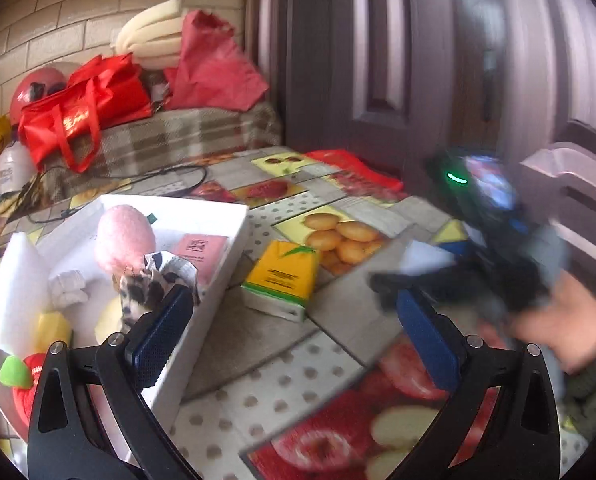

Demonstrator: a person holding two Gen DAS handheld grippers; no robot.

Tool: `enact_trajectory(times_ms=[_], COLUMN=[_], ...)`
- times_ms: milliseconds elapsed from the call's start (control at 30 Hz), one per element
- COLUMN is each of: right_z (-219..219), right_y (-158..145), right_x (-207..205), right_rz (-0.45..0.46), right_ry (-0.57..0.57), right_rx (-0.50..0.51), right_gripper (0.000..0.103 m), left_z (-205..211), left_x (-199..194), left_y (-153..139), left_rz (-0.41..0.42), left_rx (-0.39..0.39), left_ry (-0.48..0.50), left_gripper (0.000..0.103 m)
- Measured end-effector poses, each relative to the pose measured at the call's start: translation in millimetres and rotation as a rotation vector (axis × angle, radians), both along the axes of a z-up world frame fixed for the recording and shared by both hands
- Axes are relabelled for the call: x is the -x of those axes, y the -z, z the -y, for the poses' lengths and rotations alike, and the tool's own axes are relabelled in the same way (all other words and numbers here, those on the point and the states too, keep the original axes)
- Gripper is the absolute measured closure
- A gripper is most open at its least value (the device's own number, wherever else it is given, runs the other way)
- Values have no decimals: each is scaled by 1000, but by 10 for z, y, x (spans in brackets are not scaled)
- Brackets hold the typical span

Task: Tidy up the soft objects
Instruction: 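Move both tools away from the tray toward the remaining items, then grasp the white foam block with the right tool while the left tool grasps the yellow tissue pack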

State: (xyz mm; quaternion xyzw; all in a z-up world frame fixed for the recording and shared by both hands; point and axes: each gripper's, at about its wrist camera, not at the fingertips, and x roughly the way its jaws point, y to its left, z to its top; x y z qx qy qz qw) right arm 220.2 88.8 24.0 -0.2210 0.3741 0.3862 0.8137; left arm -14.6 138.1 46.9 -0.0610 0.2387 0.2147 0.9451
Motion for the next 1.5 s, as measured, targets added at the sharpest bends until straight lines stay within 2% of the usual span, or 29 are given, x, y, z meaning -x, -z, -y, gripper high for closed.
enact_trajectory(times_ms=[167,267,300,400,467,600,633,700,733,767,867,933,1100,1200,1233,1267,1300,1333,1400,1500], right_z=[452,673,702,664,641,636,637,652,670,684,694,732,957,1162,1206,1250,1284,1292,1338,1393], right_y=[-11,-53,-56,-72,-73,-73,-75,-75,-73,-73,-87,-101,-108,-123,-128,-131,-134,-136,-151,-195], right_x=[-30,-175,-202,-158,-155,-162,-164,-176,-193,-206,-204,-210,-117,-32,-20,-9,2,9,42,88], right_rz=[-10,-80,-100,-83,-83,-88,-92,-98,-104,-110,-107,-98,-139,-171,-177,-184,-191,-192,-195,-212], right_ry=[17,70,74,69,63,62,62,60,61,64,65,87,126,130,131,130,128,124,115,56], right_rx=[-34,-110,-129,-118,-115,-124,-129,-140,-148,-155,-164,-174,-207,-233,-236,-236,-230,-227,-234,-306], right_gripper=[2,2,2,2,2,2,2,2,2,2,2,2,2,2,2,2,2,2,2,1], left_z=[-97,-120,-153,-252,-288,-291,-245,-107,-76,-55,-31,-37,-46,-129,-159,-184,-191,-192,-185,-82], left_x=[-461,-795,-892,-1057,-1116,-1100,-1082,-1003,-937,-878,-685,-681,-948,-1148,-1195,-1208,-1181,-1160,-1112,-985], left_y=[71,125,150,226,285,366,370,388,413,399,240,212,249,337,394,417,401,399,392,369], left_rz=[-79,-153,-180,-239,-279,-306,-313,-332,-334,-318,-214,-192,-251,-333,-362,-371,-351,-344,-326,-298], left_rx=[4,-35,-38,-10,17,120,116,98,138,150,73,59,28,28,45,72,85,90,117,139], left_ry=[12,14,-8,-39,-24,64,81,107,123,116,2,-23,-32,-68,-64,-45,-31,-31,6,75], left_gripper=[0,0,0,0,0,1,1,9,9,9,9,9,9,10,24,31,43,49,52,53])
